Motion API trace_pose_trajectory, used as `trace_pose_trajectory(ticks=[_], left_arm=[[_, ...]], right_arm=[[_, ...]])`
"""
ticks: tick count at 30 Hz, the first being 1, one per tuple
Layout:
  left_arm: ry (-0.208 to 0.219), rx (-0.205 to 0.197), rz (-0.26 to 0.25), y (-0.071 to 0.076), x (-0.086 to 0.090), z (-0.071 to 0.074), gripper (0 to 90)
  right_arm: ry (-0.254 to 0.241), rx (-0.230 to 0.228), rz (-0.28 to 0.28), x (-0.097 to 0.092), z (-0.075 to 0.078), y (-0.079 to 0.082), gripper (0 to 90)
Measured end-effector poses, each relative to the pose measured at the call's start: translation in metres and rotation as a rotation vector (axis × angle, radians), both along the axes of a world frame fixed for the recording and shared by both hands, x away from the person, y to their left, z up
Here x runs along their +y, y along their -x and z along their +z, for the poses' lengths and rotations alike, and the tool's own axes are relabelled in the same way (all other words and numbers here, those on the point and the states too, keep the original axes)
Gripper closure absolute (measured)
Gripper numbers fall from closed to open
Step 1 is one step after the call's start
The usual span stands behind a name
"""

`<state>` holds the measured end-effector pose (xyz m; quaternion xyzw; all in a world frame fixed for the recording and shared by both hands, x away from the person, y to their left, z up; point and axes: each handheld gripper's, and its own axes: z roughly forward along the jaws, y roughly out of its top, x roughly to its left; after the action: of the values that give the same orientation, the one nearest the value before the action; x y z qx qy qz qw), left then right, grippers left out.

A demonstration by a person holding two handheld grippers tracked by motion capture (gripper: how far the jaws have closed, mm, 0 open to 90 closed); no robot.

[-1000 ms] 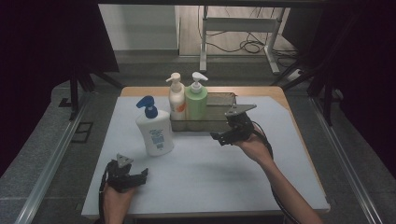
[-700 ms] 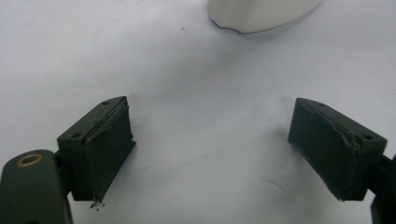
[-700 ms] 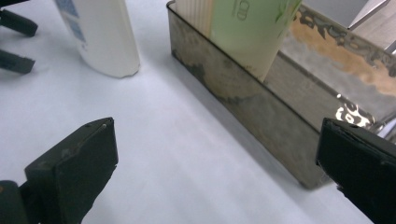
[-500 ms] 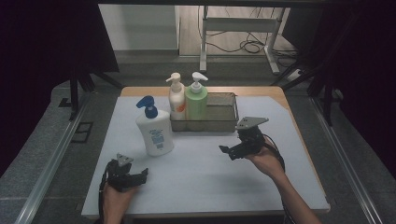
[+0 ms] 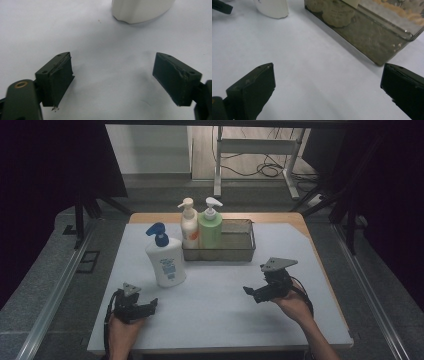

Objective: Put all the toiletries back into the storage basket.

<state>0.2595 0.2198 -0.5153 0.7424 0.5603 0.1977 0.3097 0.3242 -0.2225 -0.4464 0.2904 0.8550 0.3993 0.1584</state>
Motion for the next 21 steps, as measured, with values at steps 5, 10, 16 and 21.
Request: trace_pose_trajectory(ticks=[5,10,16,21], left_arm=[[0.002,-0.017,-0.005,-0.001,0.002,0.002,19.7],[0.014,-0.025,-0.010,-0.003,0.004,0.005,23.9],[0.029,-0.033,-0.030,-0.008,0.005,0.007,31.1],[0.058,-0.034,-0.040,-0.014,0.005,0.008,36.9]], right_arm=[[-0.008,0.015,-0.015,-0.008,-0.011,0.004,0.0],[-0.011,0.036,-0.035,-0.018,-0.023,0.009,0.0],[0.007,0.055,-0.048,-0.026,-0.037,0.016,0.4],[0.025,0.072,-0.057,-0.031,-0.050,0.021,1.6]])
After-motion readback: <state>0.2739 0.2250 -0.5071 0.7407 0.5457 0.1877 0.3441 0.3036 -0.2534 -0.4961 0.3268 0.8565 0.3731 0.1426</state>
